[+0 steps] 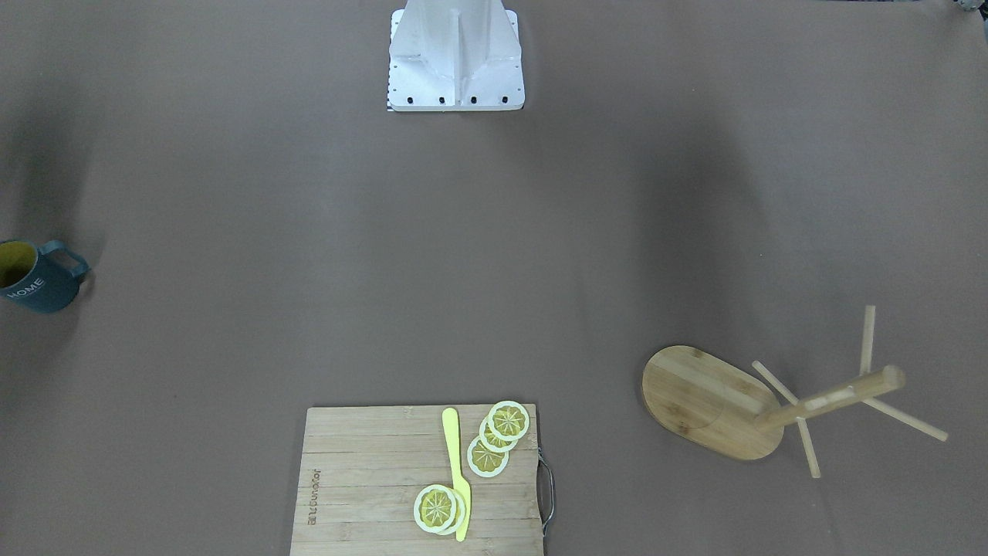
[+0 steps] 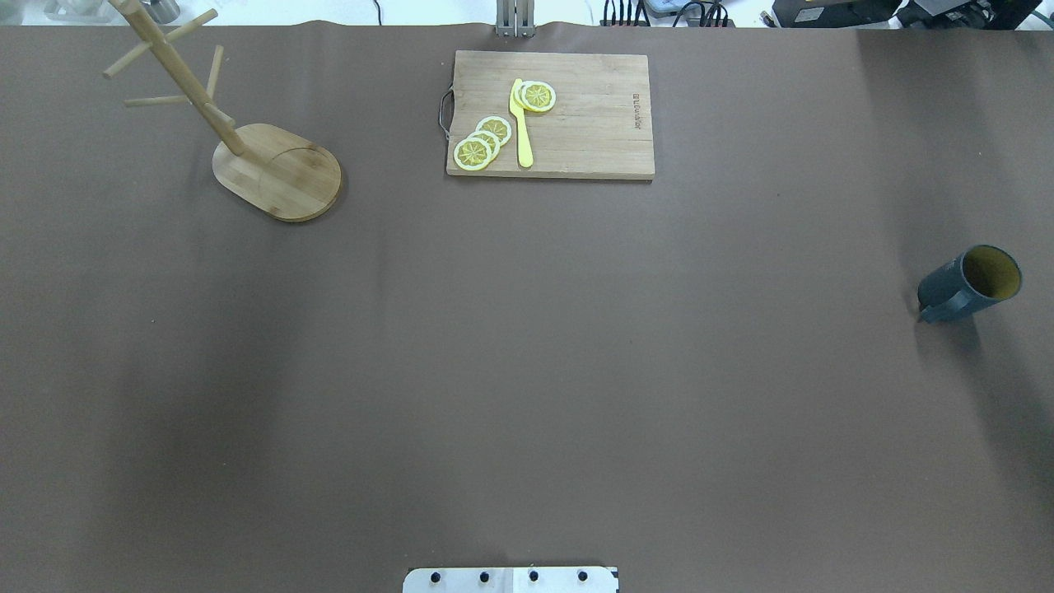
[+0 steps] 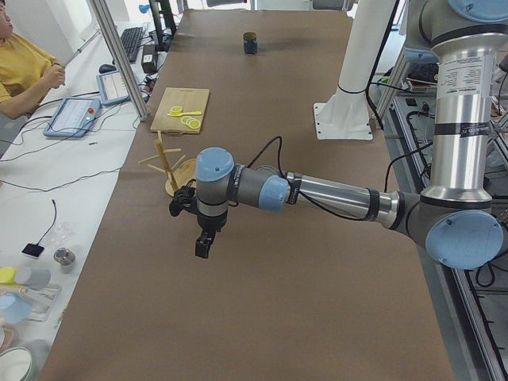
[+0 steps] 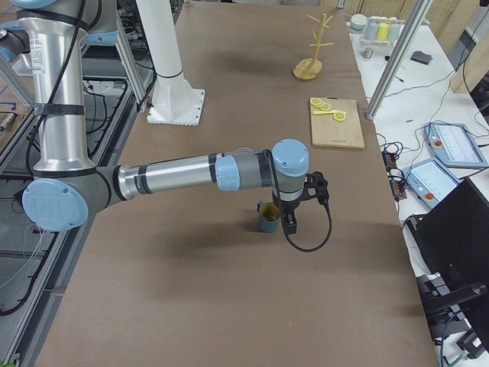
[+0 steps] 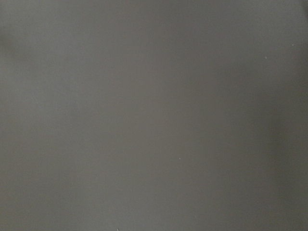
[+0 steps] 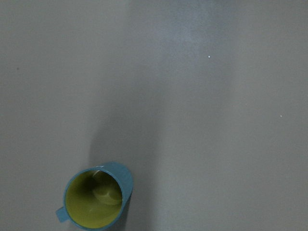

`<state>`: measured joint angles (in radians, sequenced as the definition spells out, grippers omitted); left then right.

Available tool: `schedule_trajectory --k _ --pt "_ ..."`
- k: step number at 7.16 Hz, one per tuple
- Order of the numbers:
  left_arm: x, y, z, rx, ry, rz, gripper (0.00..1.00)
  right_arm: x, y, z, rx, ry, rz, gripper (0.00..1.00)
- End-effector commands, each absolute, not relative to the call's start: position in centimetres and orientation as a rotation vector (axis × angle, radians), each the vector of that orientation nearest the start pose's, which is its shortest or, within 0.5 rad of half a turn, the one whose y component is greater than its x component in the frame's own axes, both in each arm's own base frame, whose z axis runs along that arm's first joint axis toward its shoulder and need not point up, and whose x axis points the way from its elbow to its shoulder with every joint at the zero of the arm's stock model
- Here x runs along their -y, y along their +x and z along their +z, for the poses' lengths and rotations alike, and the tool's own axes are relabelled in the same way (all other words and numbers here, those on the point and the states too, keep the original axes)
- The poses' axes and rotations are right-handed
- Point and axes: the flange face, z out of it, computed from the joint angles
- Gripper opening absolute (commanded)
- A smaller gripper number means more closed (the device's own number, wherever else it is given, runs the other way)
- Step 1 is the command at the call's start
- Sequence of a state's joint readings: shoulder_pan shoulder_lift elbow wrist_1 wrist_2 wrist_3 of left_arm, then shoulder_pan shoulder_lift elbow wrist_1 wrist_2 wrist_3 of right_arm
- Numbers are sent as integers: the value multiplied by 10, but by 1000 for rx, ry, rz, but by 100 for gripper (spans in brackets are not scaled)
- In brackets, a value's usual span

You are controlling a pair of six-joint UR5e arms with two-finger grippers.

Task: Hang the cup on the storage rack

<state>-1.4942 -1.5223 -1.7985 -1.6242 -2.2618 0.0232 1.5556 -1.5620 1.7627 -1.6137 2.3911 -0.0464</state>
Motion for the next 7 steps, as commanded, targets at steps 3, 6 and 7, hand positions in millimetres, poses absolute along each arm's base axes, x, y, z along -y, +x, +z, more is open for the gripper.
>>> schedule_trajectory --k 3,6,7 --pt "469 -29 569 -747 213 184 98 485 55 585 766 36 104 100" --pt "467 -30 571 -754 207 178 98 483 48 586 796 20 103 100" --pt "467 -30 571 -754 207 176 98 483 46 581 797 27 97 100"
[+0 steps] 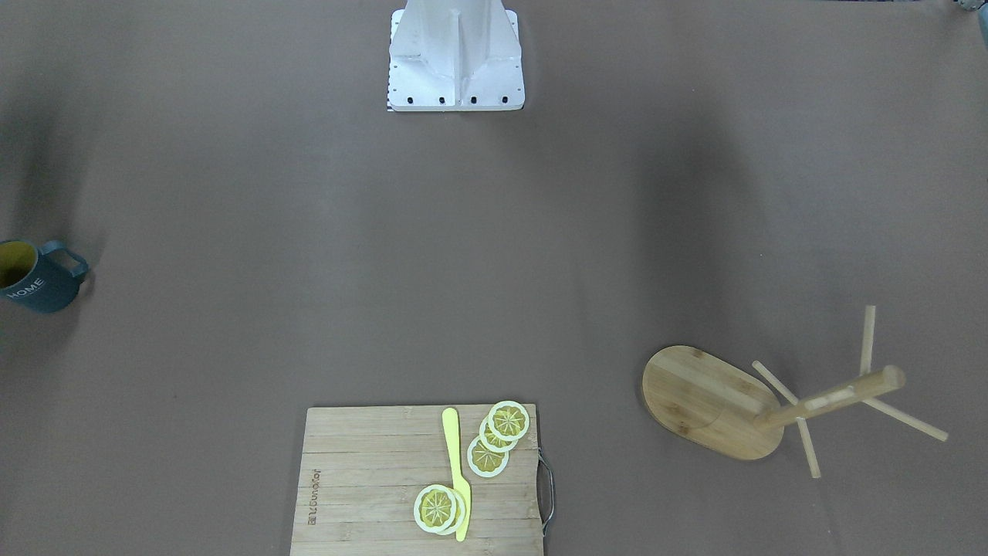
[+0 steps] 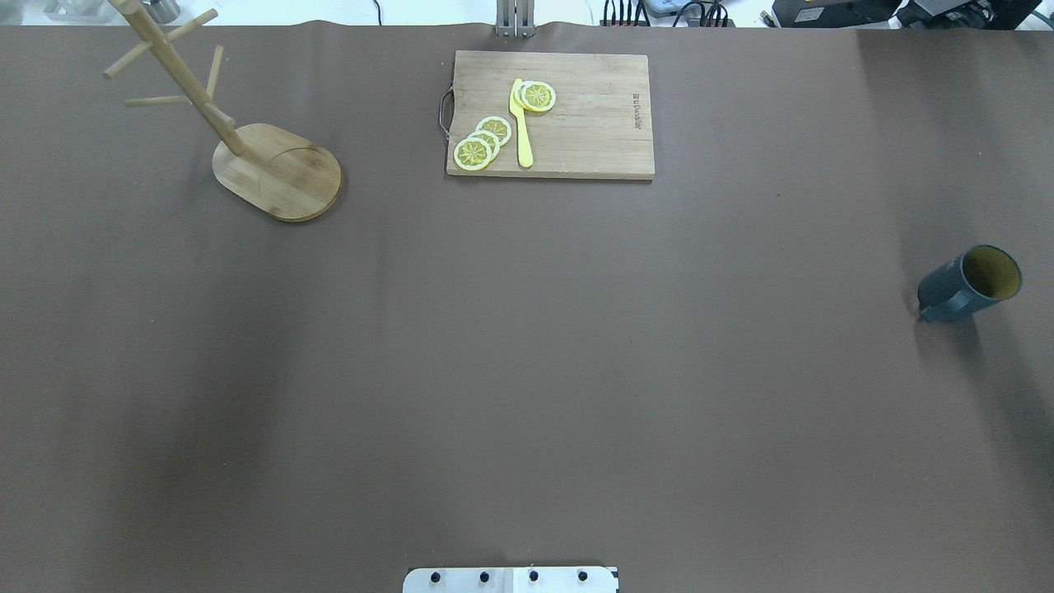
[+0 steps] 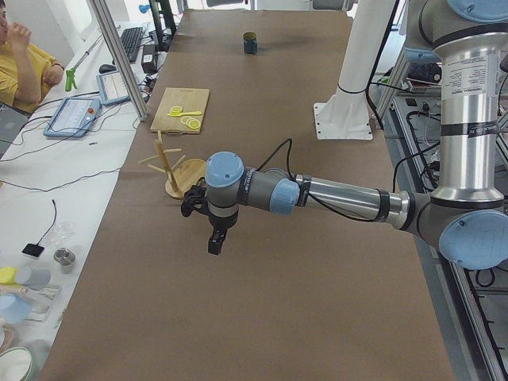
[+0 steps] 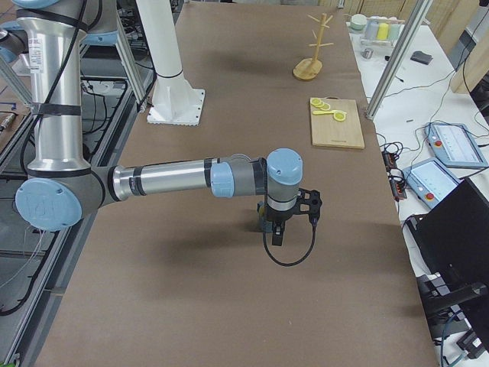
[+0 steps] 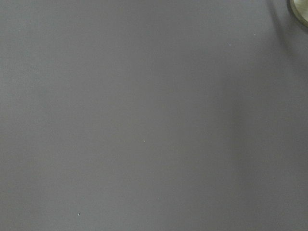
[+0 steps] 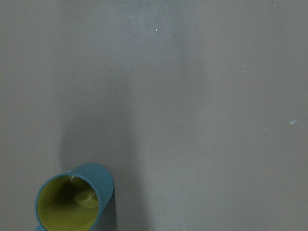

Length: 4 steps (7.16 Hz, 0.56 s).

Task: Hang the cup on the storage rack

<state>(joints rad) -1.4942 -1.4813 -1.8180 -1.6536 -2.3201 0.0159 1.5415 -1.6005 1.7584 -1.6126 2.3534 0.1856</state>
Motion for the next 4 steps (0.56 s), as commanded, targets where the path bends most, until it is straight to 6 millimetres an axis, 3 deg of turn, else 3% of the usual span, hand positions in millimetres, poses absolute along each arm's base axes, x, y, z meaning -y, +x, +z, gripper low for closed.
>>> schedule_trajectory --k 1,2,3,4 --pt "467 -30 571 -754 207 176 98 484 41 583 800 19 86 100" --pt "467 -30 567 -751 216 181 98 483 32 584 816 6 74 100" --pt "467 -31 567 -751 216 179 98 485 2 592 814 -36 25 100" --pt "467 -31 567 -751 216 179 98 494 -22 586 808 -47 -11 100"
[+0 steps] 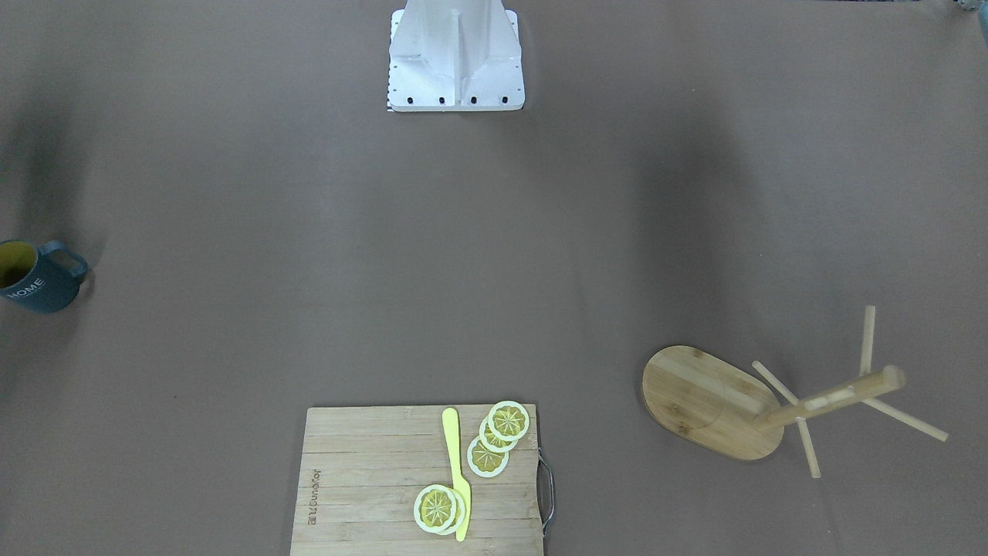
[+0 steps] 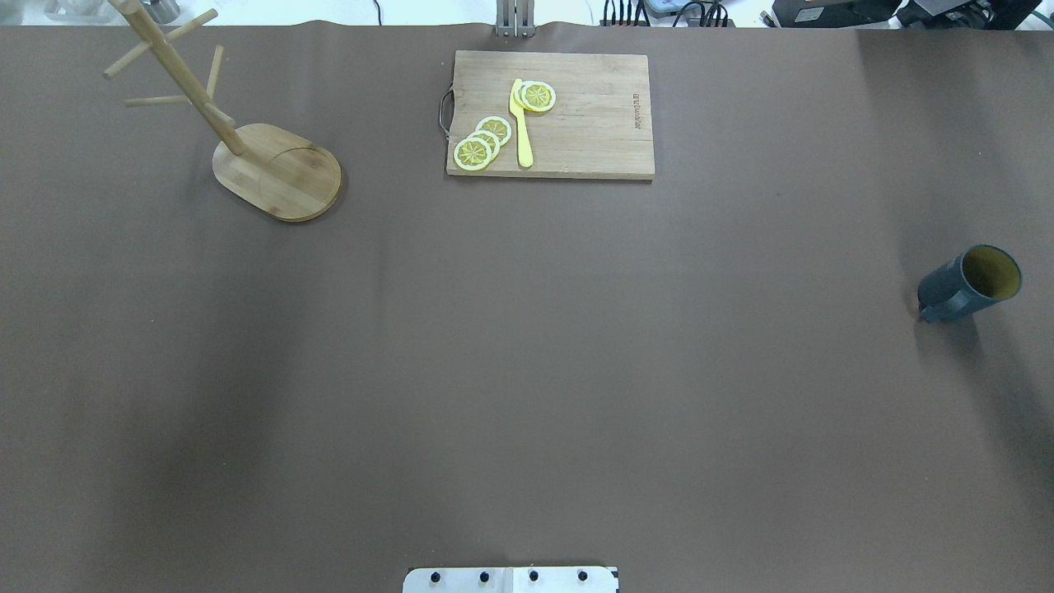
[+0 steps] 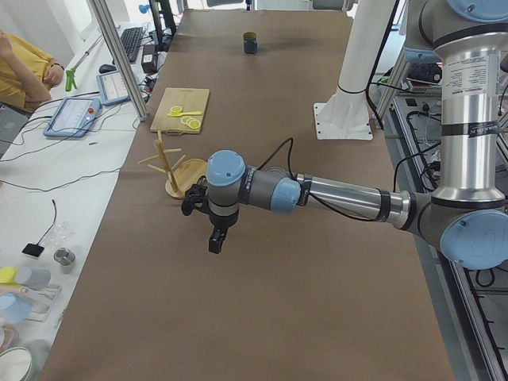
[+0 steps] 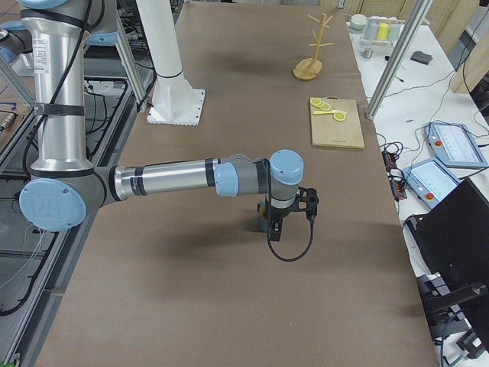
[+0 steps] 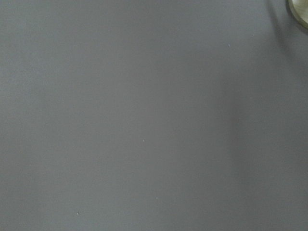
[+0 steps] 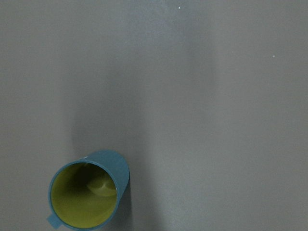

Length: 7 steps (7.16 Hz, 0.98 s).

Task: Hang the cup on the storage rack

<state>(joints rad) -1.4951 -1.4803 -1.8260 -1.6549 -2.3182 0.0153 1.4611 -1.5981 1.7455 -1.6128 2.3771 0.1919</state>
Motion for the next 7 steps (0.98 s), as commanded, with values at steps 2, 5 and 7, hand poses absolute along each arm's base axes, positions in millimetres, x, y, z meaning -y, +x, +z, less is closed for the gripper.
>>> schedule_trajectory --k 2,5,7 --pt "467 -31 568 -749 215 180 98 510 -57 591 799 -91 -40 99" --pt "467 -31 564 -749 223 183 98 545 -105 603 780 -149 -88 99" --pt "467 -31 563 -749 224 183 98 541 -119 610 768 -168 -109 99"
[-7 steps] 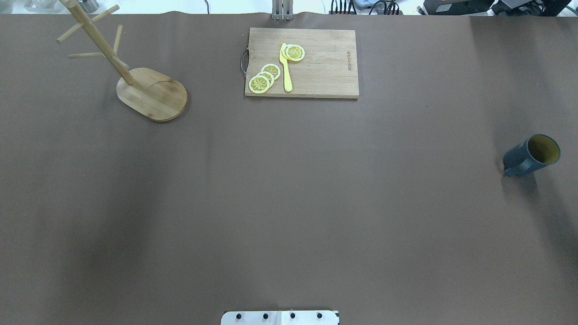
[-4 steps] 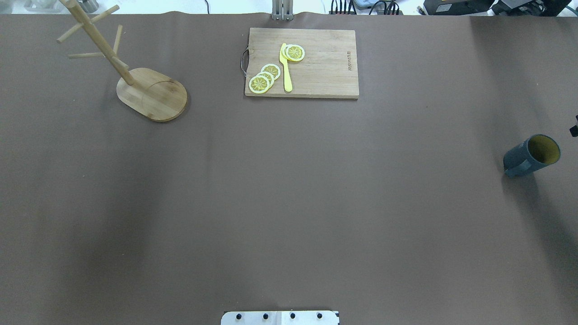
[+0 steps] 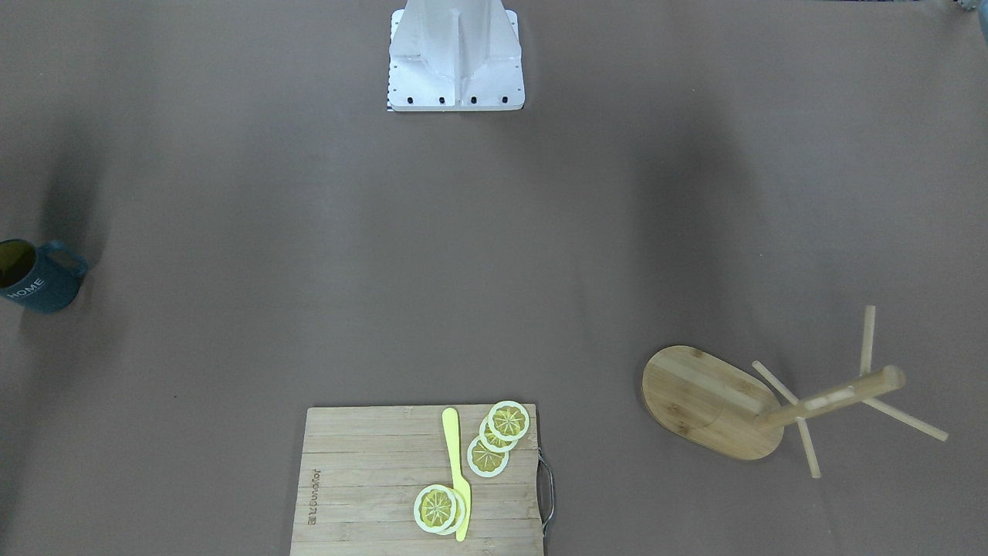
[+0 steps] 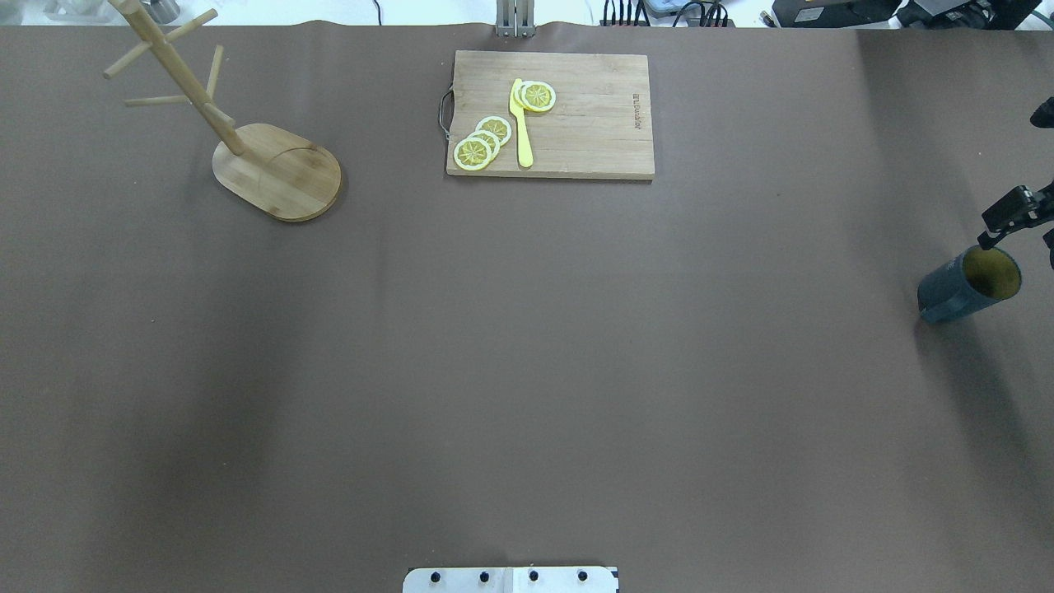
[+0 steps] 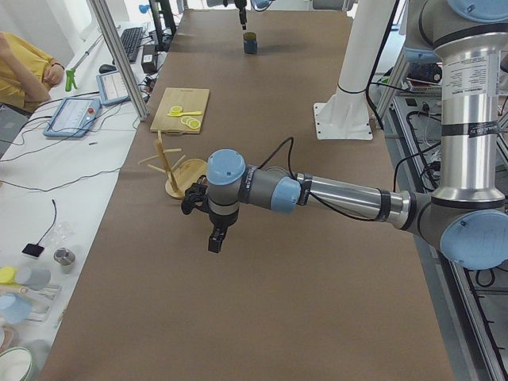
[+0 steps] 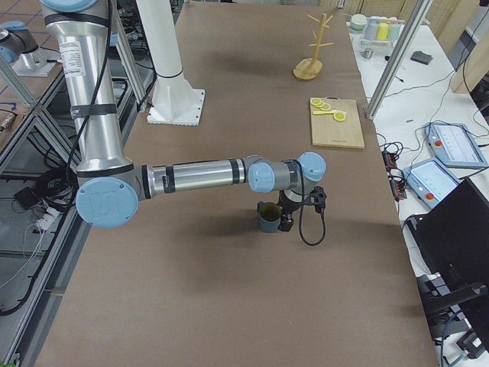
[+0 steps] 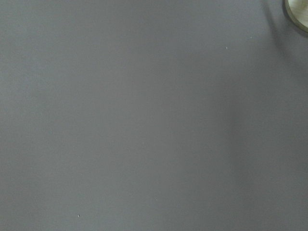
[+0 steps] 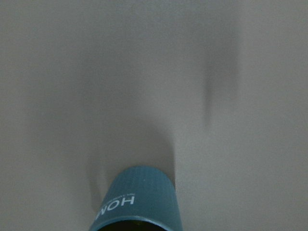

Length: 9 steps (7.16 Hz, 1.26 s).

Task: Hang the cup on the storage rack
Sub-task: 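Lower the right gripper onto the blue mug and grasp its rim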

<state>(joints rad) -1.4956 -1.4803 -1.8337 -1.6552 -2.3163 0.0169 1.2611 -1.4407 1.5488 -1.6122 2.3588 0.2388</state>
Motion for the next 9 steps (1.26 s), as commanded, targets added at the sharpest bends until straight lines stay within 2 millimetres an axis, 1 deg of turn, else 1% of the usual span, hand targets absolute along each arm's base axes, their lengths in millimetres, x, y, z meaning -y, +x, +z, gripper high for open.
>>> schedule_trajectory --k 1,2,3,4,5,7,8,9 --pt "466 -32 561 -749 229 184 98 539 -122 612 766 -175 -115 99" --pt "467 -31 560 -749 230 186 98 536 -125 618 759 -185 -119 95" --pt "467 -31 561 -749 229 184 98 536 -127 622 740 -187 -121 74" --pt "467 -31 562 -749 227 184 98 538 -129 621 737 -187 -123 23" --pt "467 -31 561 -749 229 184 98 538 -129 622 738 -189 -123 0" --pt "467 -31 561 -749 229 184 98 539 -131 621 740 -188 -125 0" --pt "467 -32 558 -750 235 185 98 540 -131 615 746 -179 -128 0" --pt "467 -32 557 -750 238 184 98 542 -132 602 756 -157 -138 0"
